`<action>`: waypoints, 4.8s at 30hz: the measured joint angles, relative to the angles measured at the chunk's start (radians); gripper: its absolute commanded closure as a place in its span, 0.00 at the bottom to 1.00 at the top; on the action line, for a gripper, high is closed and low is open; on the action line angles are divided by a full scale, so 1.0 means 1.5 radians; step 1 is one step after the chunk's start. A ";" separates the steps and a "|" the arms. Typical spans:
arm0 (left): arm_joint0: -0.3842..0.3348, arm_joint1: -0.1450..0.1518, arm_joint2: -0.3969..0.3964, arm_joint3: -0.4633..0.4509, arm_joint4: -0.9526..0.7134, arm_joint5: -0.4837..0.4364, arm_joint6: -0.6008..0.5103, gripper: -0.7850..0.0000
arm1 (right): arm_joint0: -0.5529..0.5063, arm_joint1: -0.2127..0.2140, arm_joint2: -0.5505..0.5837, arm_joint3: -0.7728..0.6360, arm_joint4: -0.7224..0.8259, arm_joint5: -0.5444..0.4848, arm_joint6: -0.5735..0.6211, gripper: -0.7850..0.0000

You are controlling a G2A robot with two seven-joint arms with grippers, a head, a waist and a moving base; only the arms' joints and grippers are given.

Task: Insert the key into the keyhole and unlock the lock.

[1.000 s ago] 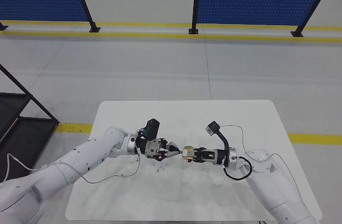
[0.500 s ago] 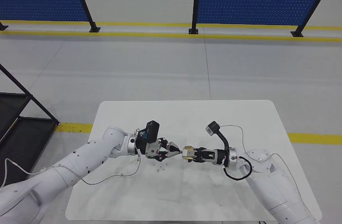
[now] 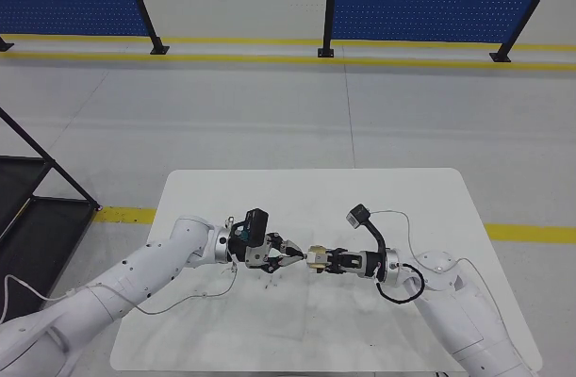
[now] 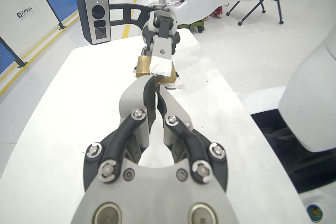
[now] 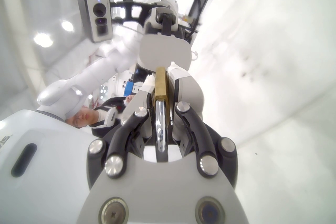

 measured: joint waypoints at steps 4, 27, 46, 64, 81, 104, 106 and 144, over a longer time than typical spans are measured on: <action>0.009 0.000 -0.012 -0.007 0.023 0.009 0.010 1.00 | 0.000 0.000 0.000 0.000 0.000 0.000 0.000 1.00; 0.046 -0.003 -0.063 -0.028 0.105 0.036 0.040 1.00 | 0.000 0.000 0.000 0.000 0.000 0.000 0.000 1.00; 0.071 -0.006 -0.095 -0.046 0.153 0.056 0.041 1.00 | 0.000 0.000 0.000 0.000 0.000 0.000 0.000 1.00; 0.088 -0.009 -0.121 -0.059 0.191 0.073 0.041 1.00 | 0.000 0.000 0.000 0.000 0.000 0.000 0.000 1.00; 0.113 -0.005 -0.159 -0.070 0.196 0.074 0.053 0.00 | 0.000 0.000 0.000 0.000 0.000 0.000 0.000 1.00; 0.279 0.071 -0.366 -0.122 0.216 0.051 0.119 0.00 | 0.000 0.000 0.000 0.000 0.000 0.000 0.000 1.00; 0.279 0.071 -0.366 -0.122 0.216 0.051 0.119 0.00 | 0.000 0.000 0.000 0.000 0.000 0.000 0.000 1.00; 0.279 0.071 -0.366 -0.122 0.216 0.051 0.119 0.00 | 0.006 0.033 -0.012 -0.067 -0.355 0.546 -0.032 1.00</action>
